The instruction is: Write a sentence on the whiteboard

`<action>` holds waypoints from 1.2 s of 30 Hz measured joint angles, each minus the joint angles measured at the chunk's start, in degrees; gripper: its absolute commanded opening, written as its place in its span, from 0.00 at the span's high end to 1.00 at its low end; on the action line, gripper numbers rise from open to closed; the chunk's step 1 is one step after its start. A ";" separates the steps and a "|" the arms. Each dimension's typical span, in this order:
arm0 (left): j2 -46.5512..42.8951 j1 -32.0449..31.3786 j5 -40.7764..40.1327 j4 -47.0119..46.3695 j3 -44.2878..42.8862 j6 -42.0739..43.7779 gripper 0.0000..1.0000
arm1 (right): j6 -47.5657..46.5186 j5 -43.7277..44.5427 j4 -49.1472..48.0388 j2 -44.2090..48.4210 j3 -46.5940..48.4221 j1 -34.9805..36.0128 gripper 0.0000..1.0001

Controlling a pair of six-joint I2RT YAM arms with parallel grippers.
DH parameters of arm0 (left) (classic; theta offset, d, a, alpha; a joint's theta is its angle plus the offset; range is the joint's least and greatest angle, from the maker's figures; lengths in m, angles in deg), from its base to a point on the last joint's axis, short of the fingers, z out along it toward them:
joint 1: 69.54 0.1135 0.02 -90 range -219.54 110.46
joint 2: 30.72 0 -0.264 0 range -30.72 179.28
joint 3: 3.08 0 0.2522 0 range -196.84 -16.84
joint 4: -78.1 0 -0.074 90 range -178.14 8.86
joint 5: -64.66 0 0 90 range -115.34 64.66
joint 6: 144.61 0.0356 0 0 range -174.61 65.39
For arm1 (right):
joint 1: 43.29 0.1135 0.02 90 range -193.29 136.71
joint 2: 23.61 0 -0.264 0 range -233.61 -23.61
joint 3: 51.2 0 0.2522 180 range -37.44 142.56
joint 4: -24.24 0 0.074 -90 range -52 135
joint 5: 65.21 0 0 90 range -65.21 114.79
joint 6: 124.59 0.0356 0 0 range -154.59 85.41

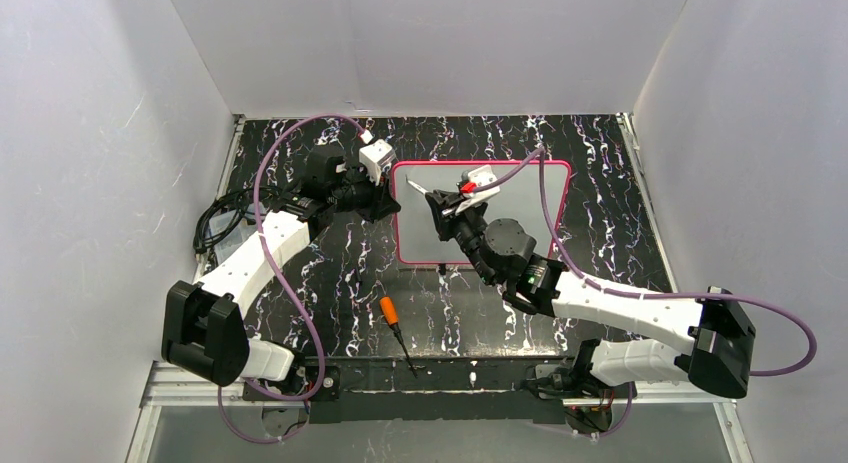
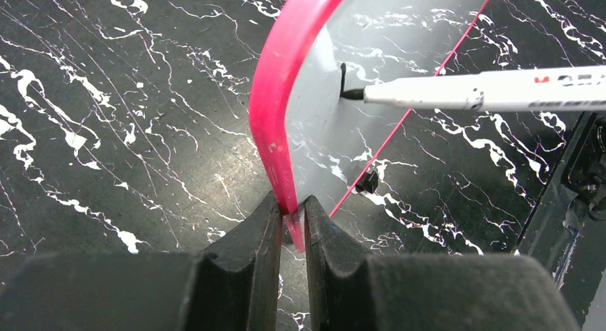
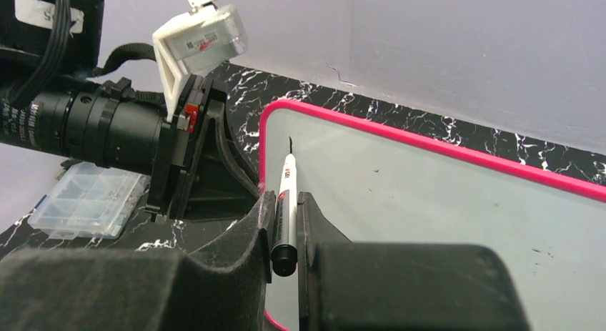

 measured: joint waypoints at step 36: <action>-0.22 -0.20 -0.20 0.28 0.04 0.28 1.00 | -1.11 -0.46 -6.67 -0.48 -2.32 0.17 0.99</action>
